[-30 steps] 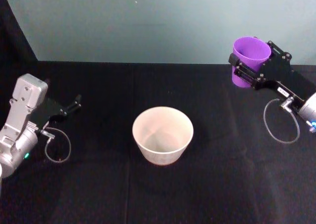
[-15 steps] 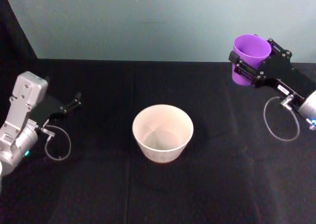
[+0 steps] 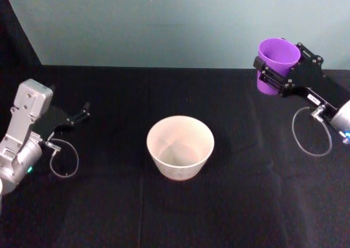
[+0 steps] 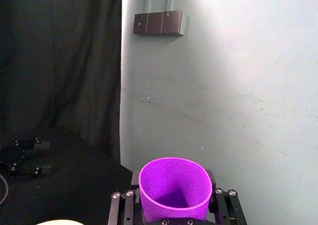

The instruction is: Pick up the cup and pour the mung beans from the cup into the bowl.

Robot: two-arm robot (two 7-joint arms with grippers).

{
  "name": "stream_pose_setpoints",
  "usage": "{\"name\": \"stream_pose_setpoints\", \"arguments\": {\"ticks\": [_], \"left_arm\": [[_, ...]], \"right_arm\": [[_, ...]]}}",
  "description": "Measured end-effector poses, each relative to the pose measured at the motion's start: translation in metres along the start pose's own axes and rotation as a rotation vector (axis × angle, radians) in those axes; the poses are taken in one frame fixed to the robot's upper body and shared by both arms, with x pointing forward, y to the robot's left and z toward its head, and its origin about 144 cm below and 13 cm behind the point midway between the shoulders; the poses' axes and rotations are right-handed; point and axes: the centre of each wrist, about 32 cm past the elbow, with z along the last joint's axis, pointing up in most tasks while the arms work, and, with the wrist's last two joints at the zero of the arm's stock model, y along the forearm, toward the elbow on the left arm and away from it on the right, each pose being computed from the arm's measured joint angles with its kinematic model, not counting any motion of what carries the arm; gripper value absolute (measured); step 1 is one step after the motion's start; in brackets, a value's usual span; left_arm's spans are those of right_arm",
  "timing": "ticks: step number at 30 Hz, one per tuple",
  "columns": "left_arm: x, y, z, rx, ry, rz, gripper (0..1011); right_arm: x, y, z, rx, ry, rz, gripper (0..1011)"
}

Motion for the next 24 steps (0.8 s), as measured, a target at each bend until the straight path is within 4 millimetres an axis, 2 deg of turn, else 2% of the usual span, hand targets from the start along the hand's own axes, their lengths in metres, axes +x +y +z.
{"name": "stream_pose_setpoints", "arguments": {"ticks": [24], "left_arm": [[0.0, 0.0, 0.0, 0.0, 0.0, 0.0, 1000]], "right_arm": [[0.0, 0.0, 0.0, 0.0, 0.0, 0.0, 735]]}}
